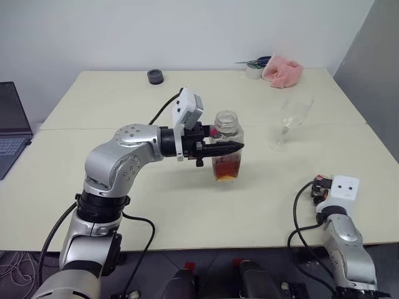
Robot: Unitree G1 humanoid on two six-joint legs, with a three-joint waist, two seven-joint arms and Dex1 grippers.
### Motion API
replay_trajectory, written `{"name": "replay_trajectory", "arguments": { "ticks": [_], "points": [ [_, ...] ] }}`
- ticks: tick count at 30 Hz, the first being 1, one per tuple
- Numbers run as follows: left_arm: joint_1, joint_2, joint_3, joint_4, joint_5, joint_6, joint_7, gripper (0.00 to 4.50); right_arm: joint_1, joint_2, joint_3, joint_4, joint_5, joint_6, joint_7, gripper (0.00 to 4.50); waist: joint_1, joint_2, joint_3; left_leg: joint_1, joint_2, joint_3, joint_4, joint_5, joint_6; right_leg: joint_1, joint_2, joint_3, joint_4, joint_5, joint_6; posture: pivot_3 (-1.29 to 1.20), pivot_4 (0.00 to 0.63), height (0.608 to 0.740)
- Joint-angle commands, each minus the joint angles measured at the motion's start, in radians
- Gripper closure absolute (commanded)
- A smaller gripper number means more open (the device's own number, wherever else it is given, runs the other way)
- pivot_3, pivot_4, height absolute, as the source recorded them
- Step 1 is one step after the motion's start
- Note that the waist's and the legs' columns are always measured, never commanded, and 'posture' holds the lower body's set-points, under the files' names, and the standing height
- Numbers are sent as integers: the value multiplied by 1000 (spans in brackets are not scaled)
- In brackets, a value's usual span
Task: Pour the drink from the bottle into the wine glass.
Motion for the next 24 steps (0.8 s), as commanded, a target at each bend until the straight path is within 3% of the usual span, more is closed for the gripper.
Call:
{"name": "replay_trajectory", "arguments": {
  "ticks": [1, 4, 5, 11, 19, 24],
  "points": [
    [-21, 2, 20, -26, -14, -12, 0, 2611, -2, 13, -36, 51, -15, -7, -19, 2718, 0, 0, 0, 0, 0, 0, 0, 0, 0, 0, 0, 0, 0, 0, 0, 0, 150, 740],
    [-14, 4, 23, -34, -18, -9, 3, 2611, -6, 19, -51, 60, -15, -4, -20, 2718, 0, 0, 0, 0, 0, 0, 0, 0, 0, 0, 0, 0, 0, 0, 0, 0, 150, 740],
    [-12, 5, 24, -36, -18, -9, 4, 2611, -6, 20, -54, 61, -12, -5, -14, 2017, 0, -1, 0, 0, 0, 0, 0, 0, 0, 0, 0, 0, 0, 0, 0, 0, 150, 740],
    [-7, 2, 26, -41, -20, -7, 13, 2611, -17, 18, -63, 55, -6, 0, 17, 121, 0, -1, 0, 1, 0, 1, 0, 0, 0, 0, 0, 1, 0, 0, 0, 0, 150, 740],
    [-8, 5, 29, -38, -22, -9, 20, 2611, -35, 27, -78, 27, -11, 7, 20, 52, -1, -1, 0, 2, 1, 1, 0, 0, 0, 0, 0, 2, 0, 0, 0, 0, 150, 740],
    [-7, 9, 31, -34, -19, -9, 23, 2611, -56, -63, -16, -65, -57, -105, 132, 52, -2, 0, 0, 1, 1, 2, -1, 0, 0, 0, 1, 3, 0, 0, 0, 0, 150, 740]
  ]
}}
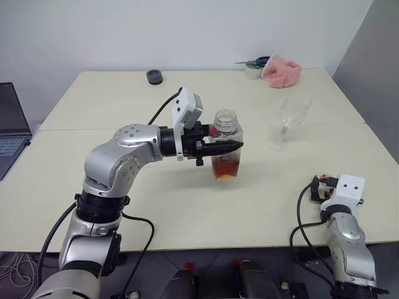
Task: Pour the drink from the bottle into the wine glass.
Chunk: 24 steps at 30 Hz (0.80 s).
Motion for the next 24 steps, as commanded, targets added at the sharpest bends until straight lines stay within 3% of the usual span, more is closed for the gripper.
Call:
{"name": "replay_trajectory", "arguments": {
  "ticks": [1, 5, 7, 11, 16, 24],
  "points": [
    [-8, 7, 31, -31, -17, -9, 3, 2611, -47, -78, 30, -127, 13, -53, 116, 52, -1, 0, 0, 0, 0, 0, 0, 0, 0, 0, 0, 0, 0, 0, 0, 0, 150, 740],
    [-9, 13, 32, -19, -7, -13, 9, 2611, -113, -162, 46, -222, 203, 88, 316, 52, -3, 0, 0, 0, 1, 0, 0, 0, 0, 0, 1, 0, 0, 0, 0, 0, 150, 740],
    [-8, 15, 33, -12, -1, -17, 13, 2611, -132, -243, 70, -301, 349, 210, 459, 52, 0, 0, 0, 0, 0, -1, 0, 0, 0, 0, 1, -1, 0, 0, 0, 0, 150, 740],
    [-5, 16, 45, 0, 18, -28, 46, 2611, -190, -394, 23, -413, 647, 429, 610, 52, 4, -2, 1, -2, 0, -2, 1, 0, 1, 0, 0, -2, -2, 0, 0, 0, 150, 740],
    [8, 13, 75, 41, 84, -67, 137, 2611, -324, -484, -28, -434, 892, 586, 595, 52, 3, -2, 2, -2, 0, -2, 1, -3, 5, 0, -1, -2, -2, 0, 0, 0, 150, 740],
    [-12, -31, 150, 258, 275, -249, 400, 2611, -453, -457, 22, -412, 949, 622, 517, 52, 8, -3, 2, -3, 0, -2, 1, -2, 4, 0, -4, -2, -2, 0, 1, 0, 150, 740]
  ]
}}
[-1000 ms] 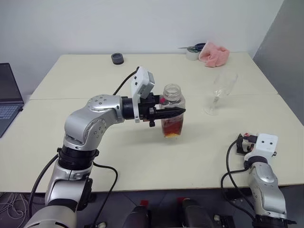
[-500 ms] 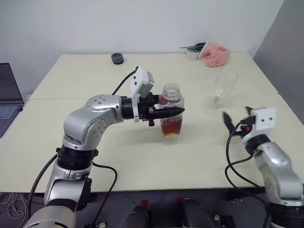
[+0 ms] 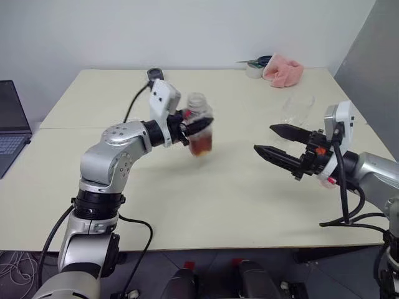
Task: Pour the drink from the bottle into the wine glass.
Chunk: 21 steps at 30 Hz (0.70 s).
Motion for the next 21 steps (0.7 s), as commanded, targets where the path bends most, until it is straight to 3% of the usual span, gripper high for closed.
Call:
{"name": "replay_trajectory", "arguments": {
  "ticks": [1, 9, 21],
  "points": [
    [-46, -32, 70, 106, 94, -127, 153, 2611, -23, 10, 10, -12, 20, -7, -16, 52, 3, 0, 0, 0, 0, 0, 0, 0, 0, 0, 0, 0, 0, 0, 0, 0, 150, 740],
    [-76, -113, 171, 332, 180, -296, 385, 2611, -83, 45, 49, 3, -12, -40, -35, 52, 6, -2, 1, -1, -2, 1, 0, 0, 0, -1, -3, 0, -1, 0, 1, 0, 150, 740],
    [-17, -118, 200, 451, 184, -414, 357, 2611, -108, 71, 58, 5, -23, -59, -59, 52, 5, -2, 1, -2, -2, 0, 0, 0, 0, -2, -4, -1, -1, 0, 1, 0, 150, 740]
  ]
}}
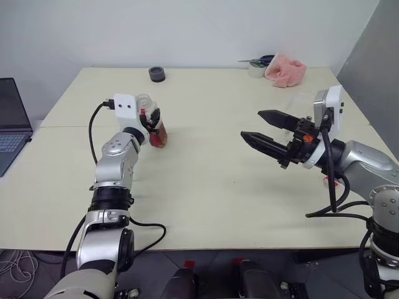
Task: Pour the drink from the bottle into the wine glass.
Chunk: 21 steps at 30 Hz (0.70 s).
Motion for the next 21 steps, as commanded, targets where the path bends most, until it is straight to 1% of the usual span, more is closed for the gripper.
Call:
{"name": "replay_trajectory", "arguments": {
  "ticks": [1, 10, 12, 17, 18, 19, 21],
  "points": [
    [-3, 4, 22, -17, -6, -56, -17, 2611, -15, 3, -11, -17, -3, -24, -10, 52, 0, 0, 0, 0, 0, 0, 0, 0, 0, 0, 0, 0, 0, 0, 0, 0, 150, 740],
    [-1, 2, 27, 19, 2, -72, -19, 2611, -19, 3, -8, -17, -9, -30, -14, 52, -1, 0, 0, 0, 0, 0, 0, 0, 0, 0, 0, 0, 0, 0, 0, 0, 150, 740],
    [0, 0, 28, 21, 1, -72, -18, 1931, -21, 4, -8, -16, -9, -30, -15, 0, -1, 0, 0, 0, 0, 0, 0, 0, 0, 0, 0, 0, 0, 0, 0, 0, 150, 740],
    [4, -1, 33, 20, -4, -65, -16, 495, -24, 4, -8, -12, -18, -31, -13, 0, -1, 0, 0, 0, 0, 0, 0, 0, 0, 0, 0, 0, 0, 0, 0, 0, 150, 740],
    [5, -1, 33, 19, -4, -65, -16, 125, -24, 5, -8, -12, -19, -31, -13, 0, -1, 0, 0, 0, 0, 0, 0, 0, 0, 0, 0, 0, 0, 0, 0, 0, 150, 740],
    [7, -1, 33, 17, -3, -63, -15, 38, -22, 5, -9, -13, -20, -32, -13, 0, -1, 0, 0, 0, 0, 0, 0, 0, 0, 0, 0, 0, 0, 0, 0, 0, 150, 740],
    [13, 0, 34, 10, -4, -59, -13, 38, -19, 8, -8, -15, -24, -32, -13, 0, -1, 0, 0, 0, 0, 0, 0, 0, 0, 0, 0, 0, 0, 0, 0, 0, 150, 740]
  ]
}}
